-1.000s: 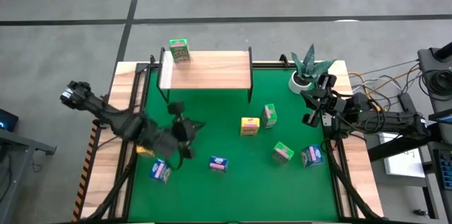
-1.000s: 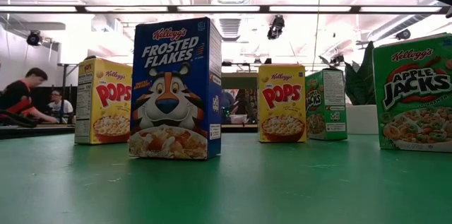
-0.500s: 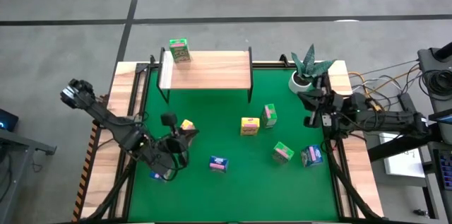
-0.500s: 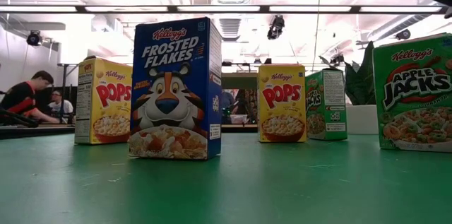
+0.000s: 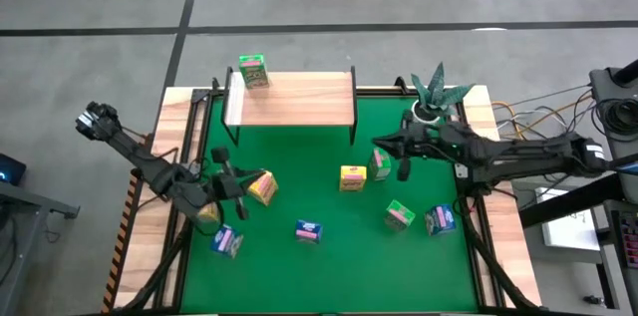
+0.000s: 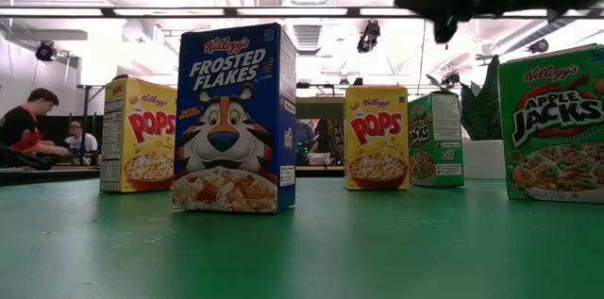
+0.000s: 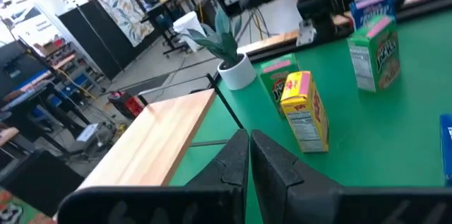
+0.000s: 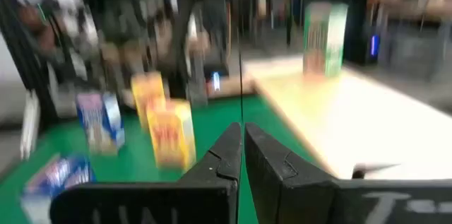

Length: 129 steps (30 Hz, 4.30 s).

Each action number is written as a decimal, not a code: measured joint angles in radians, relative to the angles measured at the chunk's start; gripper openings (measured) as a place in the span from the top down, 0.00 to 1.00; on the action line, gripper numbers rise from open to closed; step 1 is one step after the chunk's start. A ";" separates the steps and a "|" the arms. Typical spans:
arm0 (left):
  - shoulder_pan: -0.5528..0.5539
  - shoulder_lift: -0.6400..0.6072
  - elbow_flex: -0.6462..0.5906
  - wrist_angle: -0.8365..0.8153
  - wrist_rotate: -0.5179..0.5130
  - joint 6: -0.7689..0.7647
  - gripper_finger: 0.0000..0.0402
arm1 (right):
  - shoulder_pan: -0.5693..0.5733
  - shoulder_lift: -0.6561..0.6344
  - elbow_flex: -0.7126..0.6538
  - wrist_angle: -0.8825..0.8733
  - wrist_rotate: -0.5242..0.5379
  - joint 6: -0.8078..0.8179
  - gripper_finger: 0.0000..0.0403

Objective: Stack cereal on shelf
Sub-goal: Put the right yellow cereal box on the shelf

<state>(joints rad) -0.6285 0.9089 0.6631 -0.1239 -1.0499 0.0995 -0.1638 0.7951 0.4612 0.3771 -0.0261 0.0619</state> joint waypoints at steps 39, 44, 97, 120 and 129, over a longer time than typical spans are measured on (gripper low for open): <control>0.000 -0.086 -0.053 0.004 0.007 -0.156 1.00 | 0.120 0.579 0.728 -1.053 0.000 -0.066 0.78; 0.000 -0.086 -0.053 0.005 0.007 -0.145 1.00 | 0.123 0.631 0.727 -1.057 0.000 -0.062 0.56; -0.001 -0.086 -0.052 0.020 0.006 -0.116 1.00 | 0.144 0.645 0.687 -1.043 -0.001 -0.006 0.62; 0.000 -0.090 -0.047 0.027 0.005 -0.082 1.00 | 0.070 0.619 1.065 -1.099 0.002 -0.053 0.67; 0.000 -0.091 -0.036 0.027 0.005 -0.082 1.00 | -0.069 0.662 1.199 -1.116 -0.002 -0.132 0.67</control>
<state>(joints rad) -0.6285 0.8183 0.6273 -0.0970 -1.0451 0.0177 -0.2333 1.4576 1.6598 -0.7388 -0.0284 -0.0698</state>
